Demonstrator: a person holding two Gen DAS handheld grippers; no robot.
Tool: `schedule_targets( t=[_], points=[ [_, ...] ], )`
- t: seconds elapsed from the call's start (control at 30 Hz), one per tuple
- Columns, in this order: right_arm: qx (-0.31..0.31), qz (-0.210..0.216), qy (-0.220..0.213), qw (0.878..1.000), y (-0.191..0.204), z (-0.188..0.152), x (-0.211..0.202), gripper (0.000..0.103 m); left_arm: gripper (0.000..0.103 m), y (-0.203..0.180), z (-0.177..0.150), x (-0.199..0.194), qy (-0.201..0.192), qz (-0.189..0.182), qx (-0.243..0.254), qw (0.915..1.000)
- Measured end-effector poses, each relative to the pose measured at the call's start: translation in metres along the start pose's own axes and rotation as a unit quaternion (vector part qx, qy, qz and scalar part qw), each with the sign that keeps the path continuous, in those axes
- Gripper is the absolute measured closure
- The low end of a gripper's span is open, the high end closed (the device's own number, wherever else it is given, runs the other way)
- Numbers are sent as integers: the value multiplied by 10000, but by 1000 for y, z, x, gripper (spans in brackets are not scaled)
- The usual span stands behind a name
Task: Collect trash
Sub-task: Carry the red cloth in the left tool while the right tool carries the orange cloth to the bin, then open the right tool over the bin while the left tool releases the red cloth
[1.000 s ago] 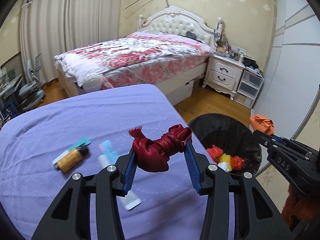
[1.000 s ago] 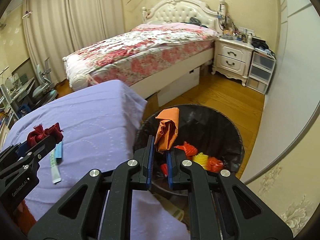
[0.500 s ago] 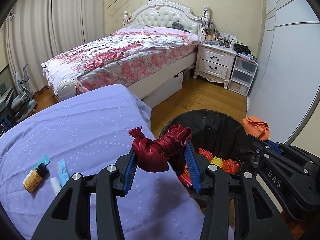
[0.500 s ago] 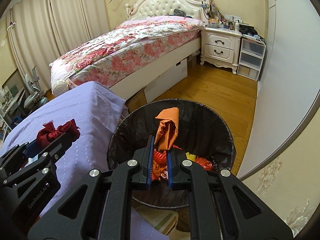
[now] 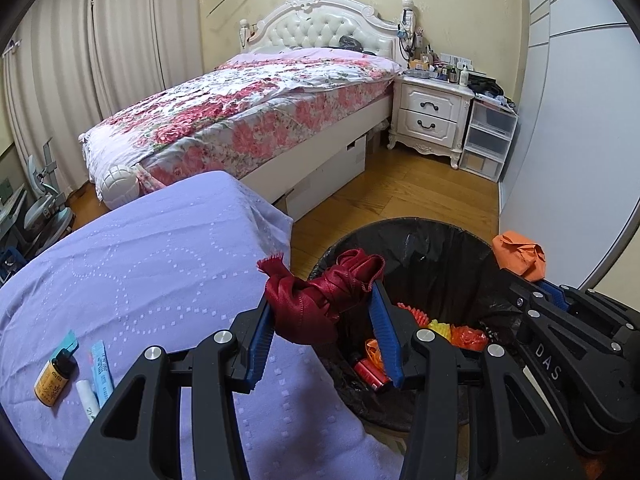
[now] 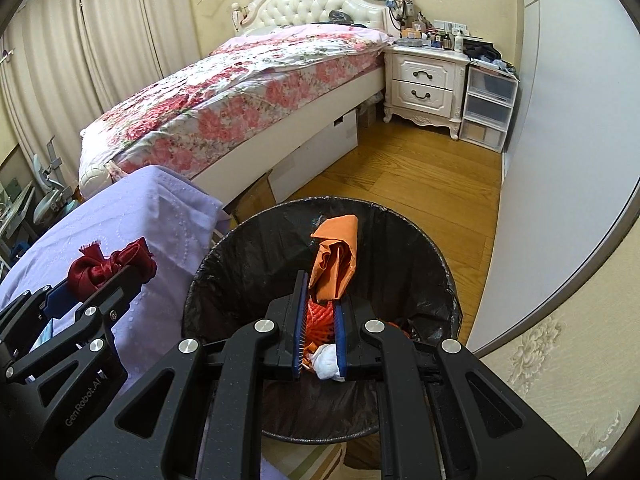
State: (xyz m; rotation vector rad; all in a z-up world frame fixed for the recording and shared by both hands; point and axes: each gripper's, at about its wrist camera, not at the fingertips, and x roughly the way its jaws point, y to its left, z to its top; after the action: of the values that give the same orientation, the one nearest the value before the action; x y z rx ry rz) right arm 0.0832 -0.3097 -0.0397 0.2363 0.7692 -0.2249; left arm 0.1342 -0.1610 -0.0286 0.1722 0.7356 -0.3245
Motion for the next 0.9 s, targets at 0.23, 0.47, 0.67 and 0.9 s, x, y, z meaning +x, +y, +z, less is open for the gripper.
schedule_targets(
  t=[0.23,0.47,0.67,0.9],
  points=[
    [37,-114,53,9999,-3,1,10,90,57,-5,3,10,85,-12,60,9999],
    [104,-259,-23,9996,-7,1,9,66,52,-4,3,14,150,-15,40,9999],
    [137,-415,-134,9990,-8,1,4,45,34,2,3,15,139,28,-73,9999],
    [213,-498,-198,9983,-10,2,-2,38,30,3,7,10,44,53,-78,9999]
  ],
)
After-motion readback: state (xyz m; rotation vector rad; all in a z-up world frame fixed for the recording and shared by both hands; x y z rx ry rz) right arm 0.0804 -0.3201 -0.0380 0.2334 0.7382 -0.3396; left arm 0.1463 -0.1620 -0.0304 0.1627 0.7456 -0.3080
